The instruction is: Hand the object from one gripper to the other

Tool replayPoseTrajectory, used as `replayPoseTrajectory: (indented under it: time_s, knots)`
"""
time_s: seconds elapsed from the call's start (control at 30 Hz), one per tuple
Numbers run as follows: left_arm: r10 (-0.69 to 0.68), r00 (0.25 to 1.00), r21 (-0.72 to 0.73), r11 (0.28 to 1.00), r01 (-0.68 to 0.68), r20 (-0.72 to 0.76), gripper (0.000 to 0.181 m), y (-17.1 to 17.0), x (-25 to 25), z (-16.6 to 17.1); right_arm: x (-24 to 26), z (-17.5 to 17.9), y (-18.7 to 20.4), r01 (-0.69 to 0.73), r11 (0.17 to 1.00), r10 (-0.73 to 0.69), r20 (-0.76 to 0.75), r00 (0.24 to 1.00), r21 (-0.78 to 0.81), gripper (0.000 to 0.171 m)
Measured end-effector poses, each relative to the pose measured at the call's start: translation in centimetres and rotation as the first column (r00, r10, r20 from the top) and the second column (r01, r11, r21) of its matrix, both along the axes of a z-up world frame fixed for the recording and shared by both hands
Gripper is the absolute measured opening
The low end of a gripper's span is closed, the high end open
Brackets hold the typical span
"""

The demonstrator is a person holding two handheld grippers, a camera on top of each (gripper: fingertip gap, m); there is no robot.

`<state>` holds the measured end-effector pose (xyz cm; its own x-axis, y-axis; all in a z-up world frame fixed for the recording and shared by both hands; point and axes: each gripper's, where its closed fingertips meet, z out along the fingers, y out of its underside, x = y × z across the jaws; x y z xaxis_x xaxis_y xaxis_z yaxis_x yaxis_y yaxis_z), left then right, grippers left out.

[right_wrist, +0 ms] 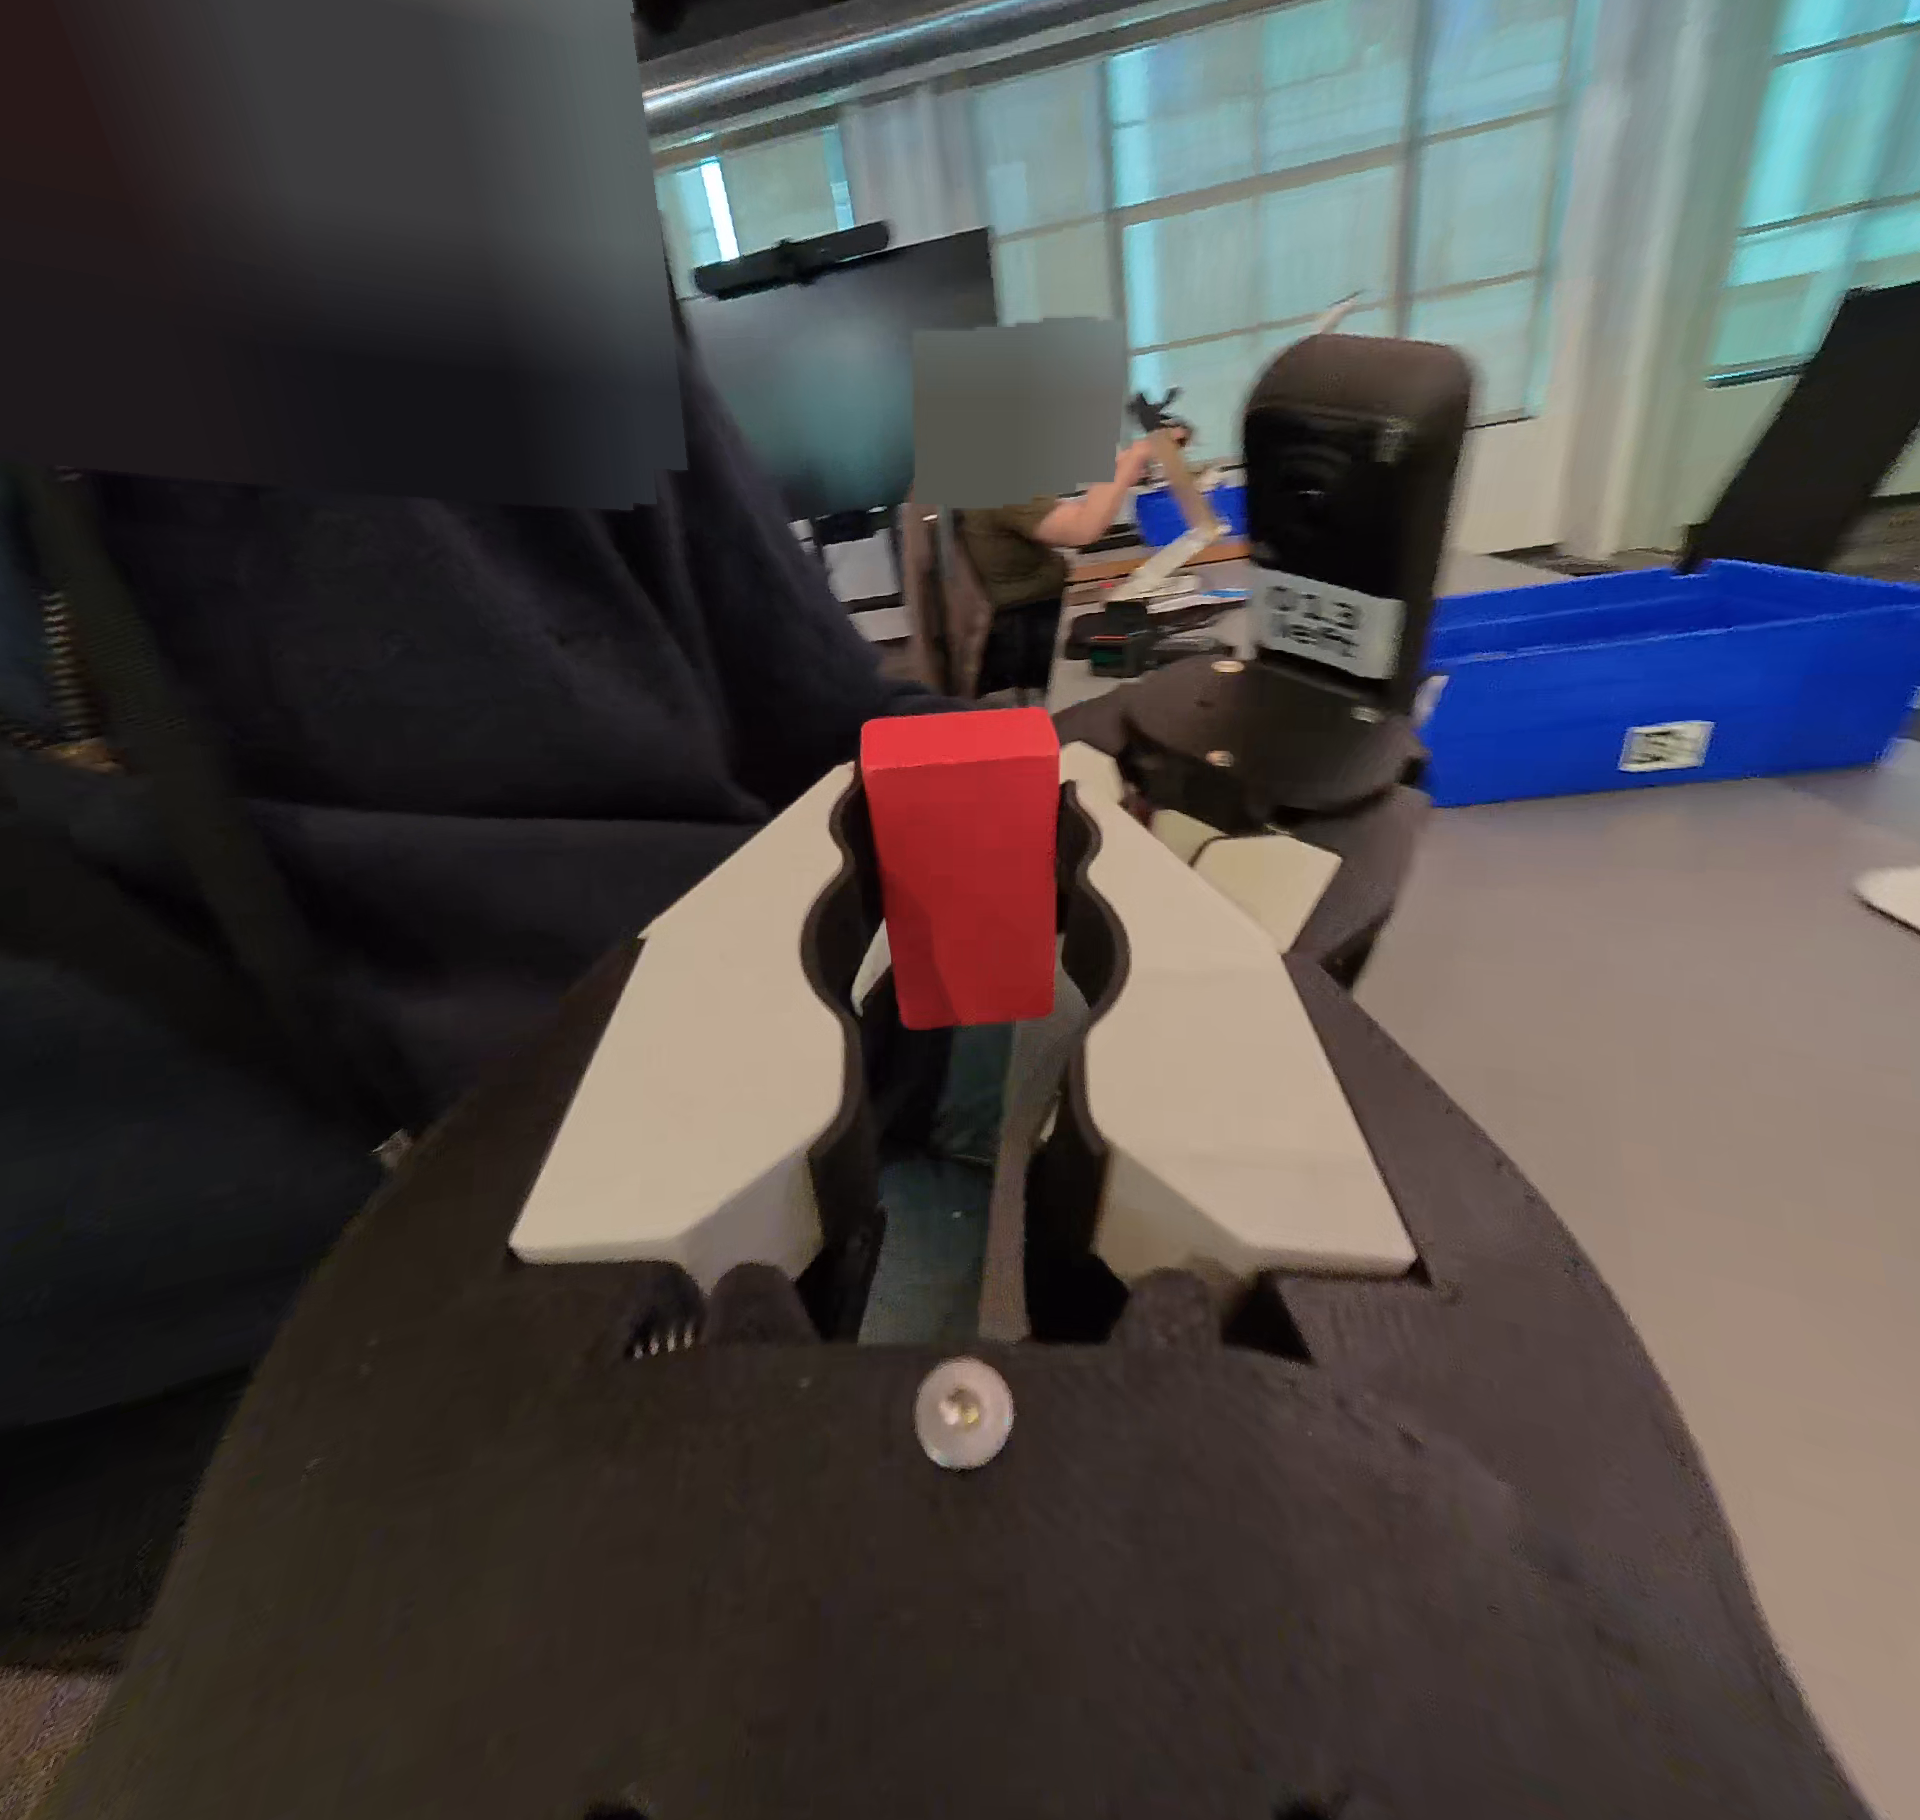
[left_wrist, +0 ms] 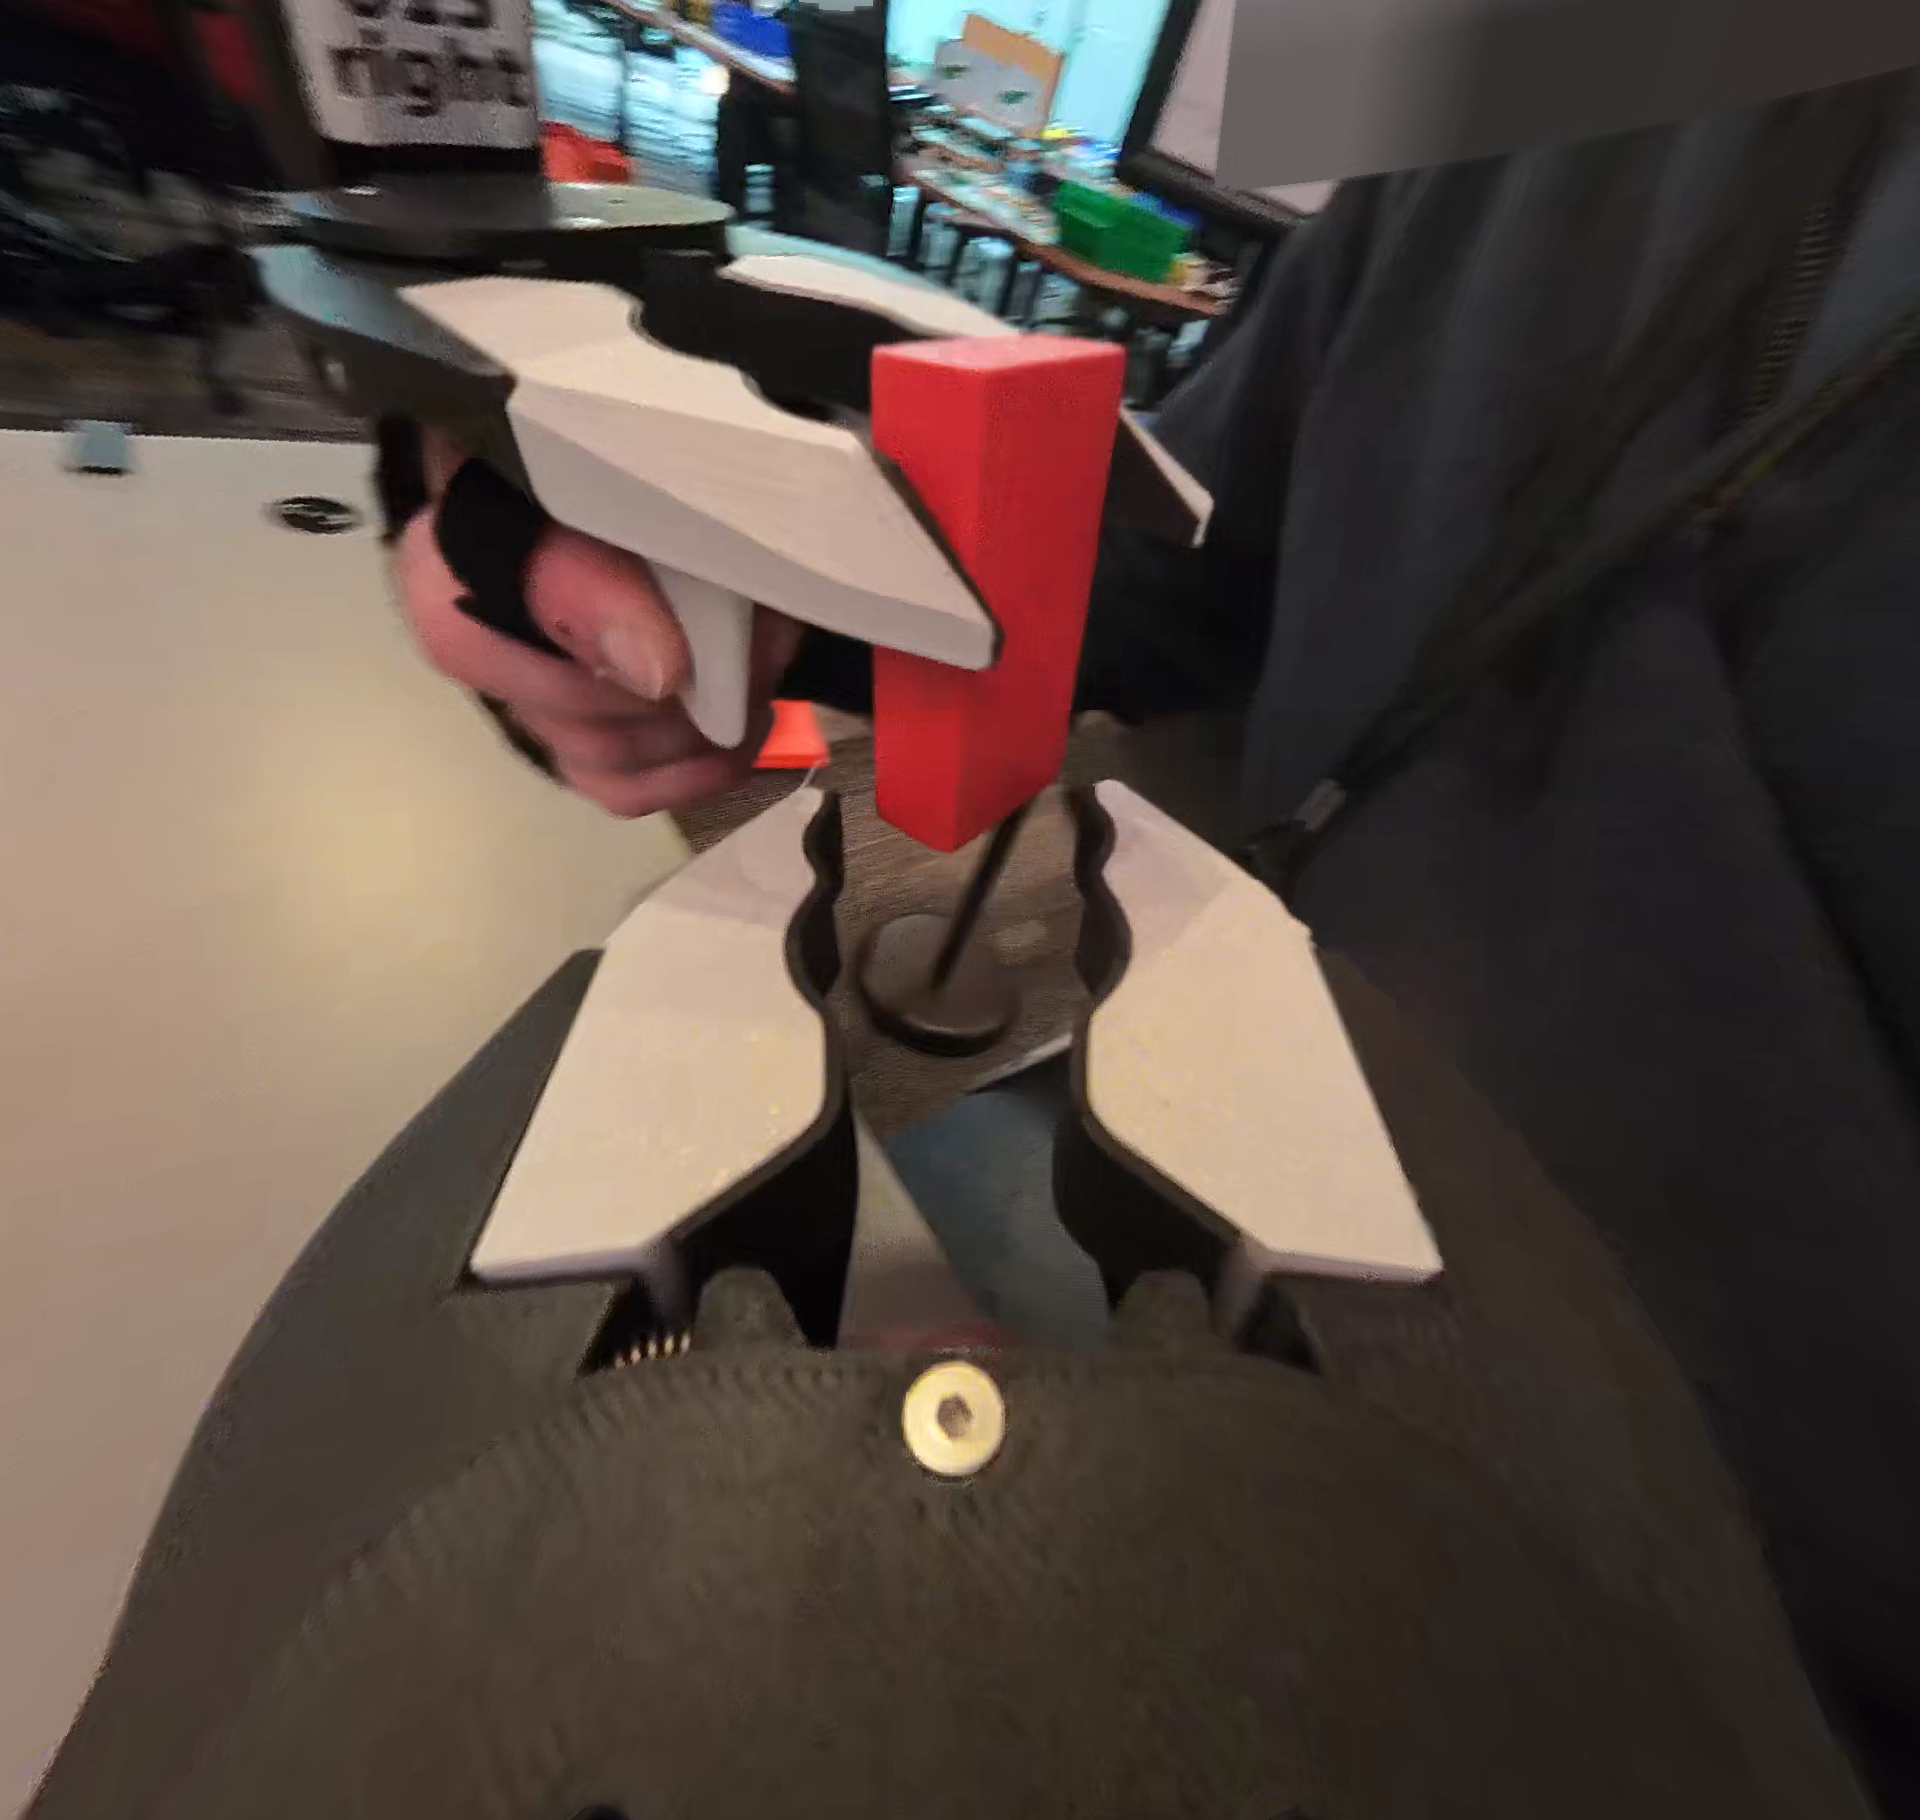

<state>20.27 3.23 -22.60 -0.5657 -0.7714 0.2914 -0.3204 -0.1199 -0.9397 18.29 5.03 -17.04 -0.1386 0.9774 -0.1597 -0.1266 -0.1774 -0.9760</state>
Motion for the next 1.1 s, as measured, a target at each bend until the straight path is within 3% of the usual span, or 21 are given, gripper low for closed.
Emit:
replayPoseTrajectory:
  time_s: [0.07, 0.2, 0.4, 0.53, 1.1]
  knots:
    - [0.118, 0.993, 0.080, 0.990, -0.118, 0.001, 0.051, 1.3, 0.7, -0.5, 0.4, -0.1, 1.1, 0.071, 0.997, -0.071, -0.010, 0.997, -0.018, 0.032]
    - [0.219, 0.975, 0.158, 0.962, -0.222, 0.035, 0.057, 2.0, 1.5, -0.5, 0.5, -0.4, 1.0, 0.059, 0.997, -0.060, -0.029, 0.998, -0.044, 0.032]
    - [0.240, 0.971, 0.161, 0.958, -0.239, 0.014, 0.053, 1.7, 2.3, -0.7, 0.3, -0.9, 1.1, 0.084, 0.996, -0.084, -0.001, 0.996, -0.021, 0.032]
    - [0.260, 0.965, 0.135, 0.956, -0.262, 0.033, 0.037, 2.0, 2.4, -0.4, 0.4, -1.7, 1.7, 0.129, 0.992, -0.129, 0.054, 0.990, 0.001, 0.032]
    - [0.286, 0.956, 0.209, 0.933, -0.292, 0.059, 0.037, 2.0, 2.7, -0.7, 0.3, -1.7, 1.5, 0.081, 0.996, -0.080, 0.036, 0.996, -0.024, 0.034]
